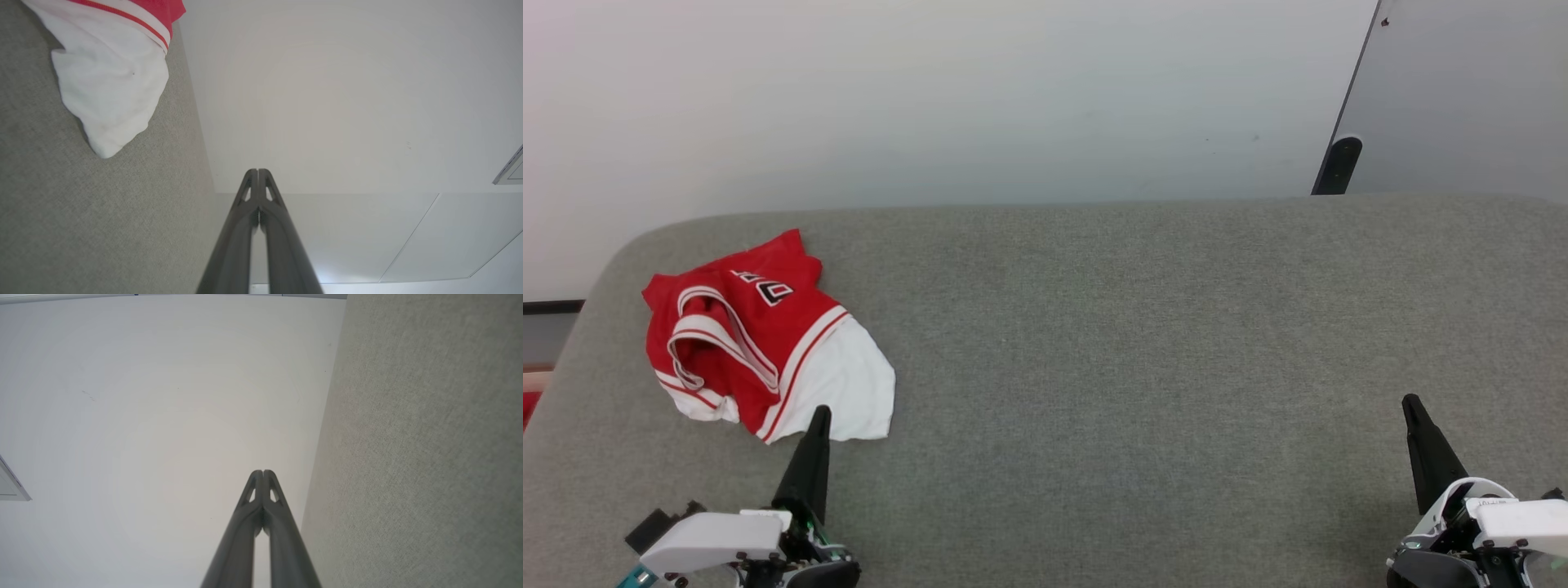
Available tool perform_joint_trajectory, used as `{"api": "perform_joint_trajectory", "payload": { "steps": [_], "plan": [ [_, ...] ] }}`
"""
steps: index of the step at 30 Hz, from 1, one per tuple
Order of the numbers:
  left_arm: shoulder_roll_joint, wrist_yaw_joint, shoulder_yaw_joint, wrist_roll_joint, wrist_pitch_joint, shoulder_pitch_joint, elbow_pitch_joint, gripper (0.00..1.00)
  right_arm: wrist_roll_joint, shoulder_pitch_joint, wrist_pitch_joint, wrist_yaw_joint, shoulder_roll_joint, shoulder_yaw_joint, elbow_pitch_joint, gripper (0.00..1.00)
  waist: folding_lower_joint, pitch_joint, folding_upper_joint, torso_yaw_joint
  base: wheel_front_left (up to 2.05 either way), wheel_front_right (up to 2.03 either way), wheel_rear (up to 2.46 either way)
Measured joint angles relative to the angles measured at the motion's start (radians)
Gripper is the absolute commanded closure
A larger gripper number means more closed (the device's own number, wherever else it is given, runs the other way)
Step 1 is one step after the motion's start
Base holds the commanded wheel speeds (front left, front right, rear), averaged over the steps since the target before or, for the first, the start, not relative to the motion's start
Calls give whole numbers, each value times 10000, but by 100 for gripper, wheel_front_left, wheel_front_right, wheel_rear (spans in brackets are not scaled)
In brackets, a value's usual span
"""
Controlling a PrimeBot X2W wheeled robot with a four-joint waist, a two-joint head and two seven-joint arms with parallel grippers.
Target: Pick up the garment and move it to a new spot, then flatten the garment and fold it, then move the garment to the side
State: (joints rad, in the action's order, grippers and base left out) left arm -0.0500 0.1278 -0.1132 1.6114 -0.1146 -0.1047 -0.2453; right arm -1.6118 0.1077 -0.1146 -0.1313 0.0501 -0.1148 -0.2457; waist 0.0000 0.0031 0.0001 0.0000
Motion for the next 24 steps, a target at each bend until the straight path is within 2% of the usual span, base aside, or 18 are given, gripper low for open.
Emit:
{"api": "perform_joint_trajectory", "payload": {
  "steps": [24],
  "plan": [
    [0, 0, -4, 0, 0, 0, 0, 100, 0, 0, 0, 0, 0, 0, 0, 100, 0, 0, 0, 0, 0, 0, 0]
  ]
}}
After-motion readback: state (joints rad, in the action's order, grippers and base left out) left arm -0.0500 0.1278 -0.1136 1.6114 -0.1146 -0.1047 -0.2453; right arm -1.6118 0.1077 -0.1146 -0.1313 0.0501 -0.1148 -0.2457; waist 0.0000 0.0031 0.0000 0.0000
